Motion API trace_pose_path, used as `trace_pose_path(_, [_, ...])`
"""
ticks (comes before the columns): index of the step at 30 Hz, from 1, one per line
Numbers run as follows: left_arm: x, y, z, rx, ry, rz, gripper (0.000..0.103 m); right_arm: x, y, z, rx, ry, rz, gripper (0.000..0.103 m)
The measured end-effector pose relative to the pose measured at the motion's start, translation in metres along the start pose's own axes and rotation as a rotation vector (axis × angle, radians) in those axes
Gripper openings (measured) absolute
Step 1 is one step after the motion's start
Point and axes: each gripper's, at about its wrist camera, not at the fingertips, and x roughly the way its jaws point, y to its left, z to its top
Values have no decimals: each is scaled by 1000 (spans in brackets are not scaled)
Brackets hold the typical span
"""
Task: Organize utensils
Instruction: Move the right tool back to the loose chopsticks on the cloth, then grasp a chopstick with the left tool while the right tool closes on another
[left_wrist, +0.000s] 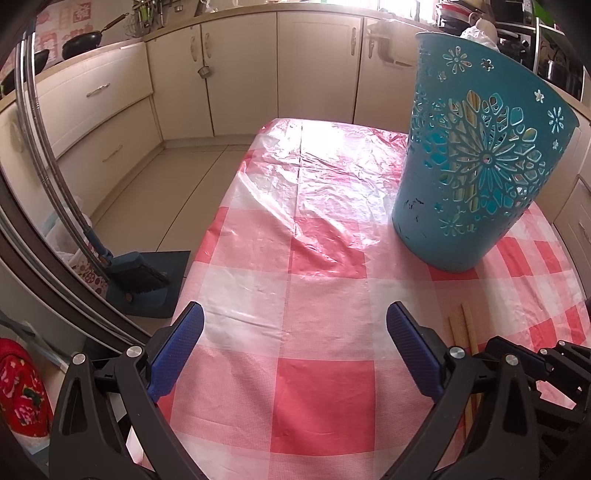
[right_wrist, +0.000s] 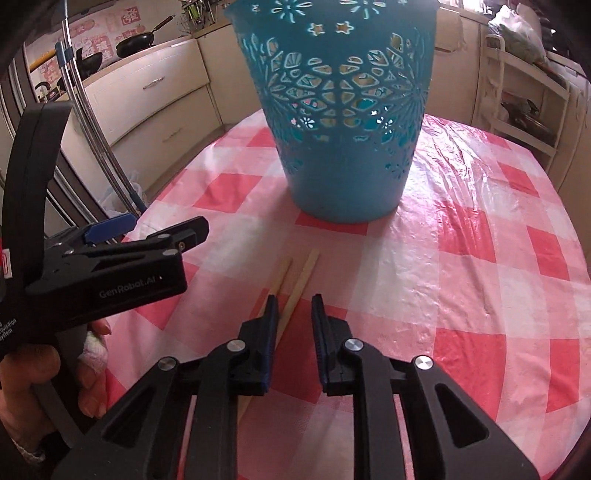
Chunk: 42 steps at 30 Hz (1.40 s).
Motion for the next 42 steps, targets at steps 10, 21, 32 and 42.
trace_pose_path(10, [2, 0, 0, 0, 7, 3, 95, -25, -24, -22, -90, 17, -88, 12])
trace_pose_path(21, [-16, -25, -12, 73, -10, -53, 95, -50, -83, -38, 62, 0, -100, 14])
trace_pose_path(32, [-17, -85, -31, 190, 90, -111, 85, -52, -91, -41, 116, -41, -28, 21])
trace_pose_path(42, [-18, -100, -30, 219, 81, -142, 30, -53, -93, -41, 127, -46, -12, 27])
